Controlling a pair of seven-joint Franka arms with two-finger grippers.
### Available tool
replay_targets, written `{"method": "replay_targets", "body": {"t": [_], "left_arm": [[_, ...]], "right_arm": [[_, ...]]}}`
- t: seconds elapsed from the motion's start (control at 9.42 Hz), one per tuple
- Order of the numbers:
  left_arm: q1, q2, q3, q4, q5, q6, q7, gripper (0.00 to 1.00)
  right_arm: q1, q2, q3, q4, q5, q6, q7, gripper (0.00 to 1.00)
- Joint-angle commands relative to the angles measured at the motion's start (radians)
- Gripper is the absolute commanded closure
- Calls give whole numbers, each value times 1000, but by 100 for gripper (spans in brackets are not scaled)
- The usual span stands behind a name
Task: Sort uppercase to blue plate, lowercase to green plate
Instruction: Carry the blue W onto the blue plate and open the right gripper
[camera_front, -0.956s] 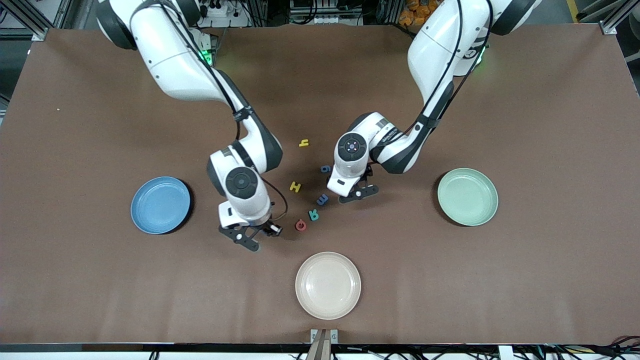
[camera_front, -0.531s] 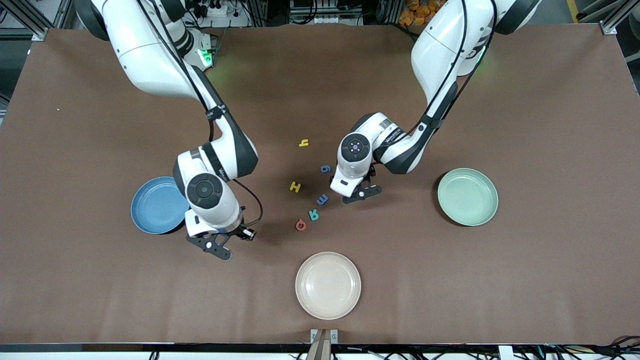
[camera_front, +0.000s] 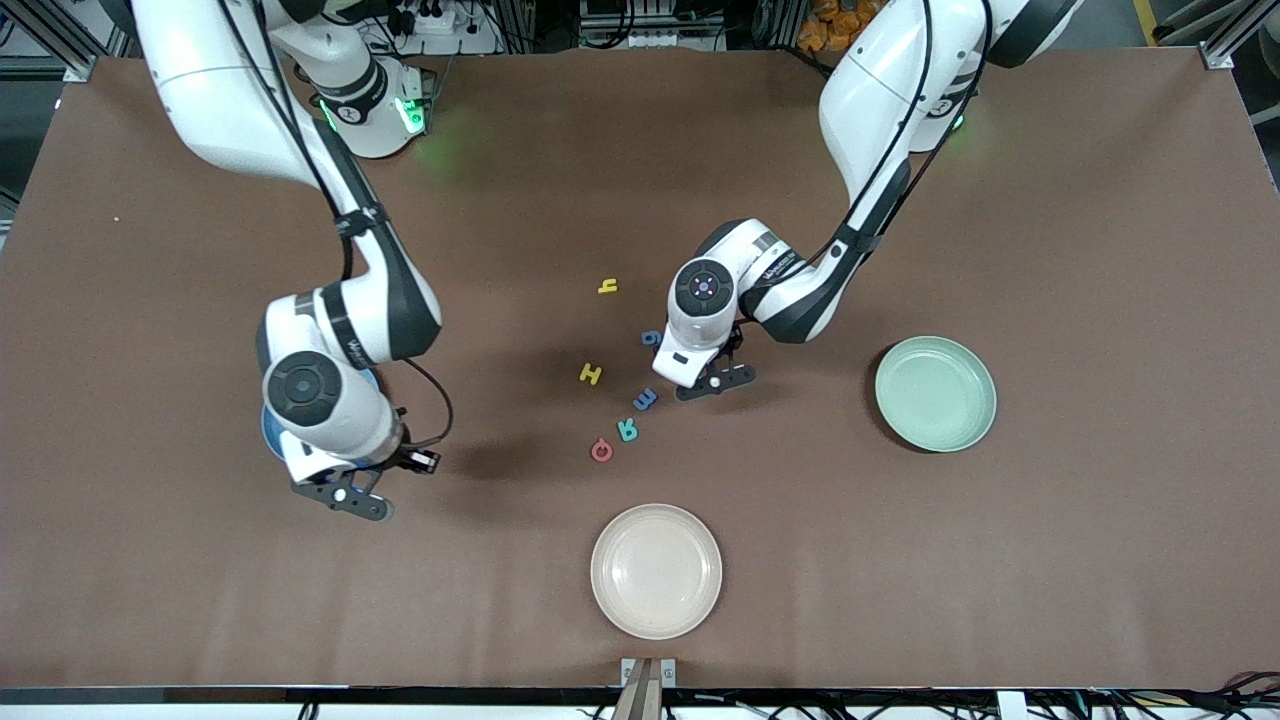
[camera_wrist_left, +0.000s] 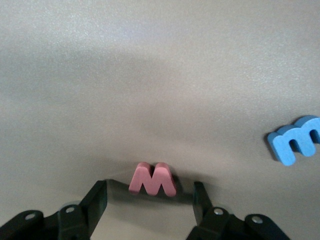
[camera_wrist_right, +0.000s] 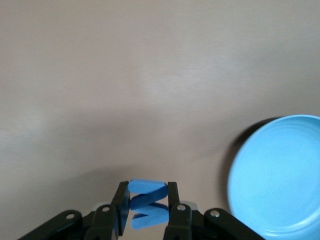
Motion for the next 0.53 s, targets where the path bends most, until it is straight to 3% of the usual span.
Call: {"method": "replay_targets", "body": {"t": [0.0,0.21,0.42], "left_arm": [[9,-24,-9,-22,27,0,-10,27],[18,-22,-9,-19,27,0,-6,35],[22,-22,-9,-19,27,0,-6,37]], "right_arm": [[-48,-118,16,-177,-10,35,-90,100],[-101,-169,17,-301,-7,139,-199,100],[-163,-179,17,-332,-6,149,-317,100]]}}
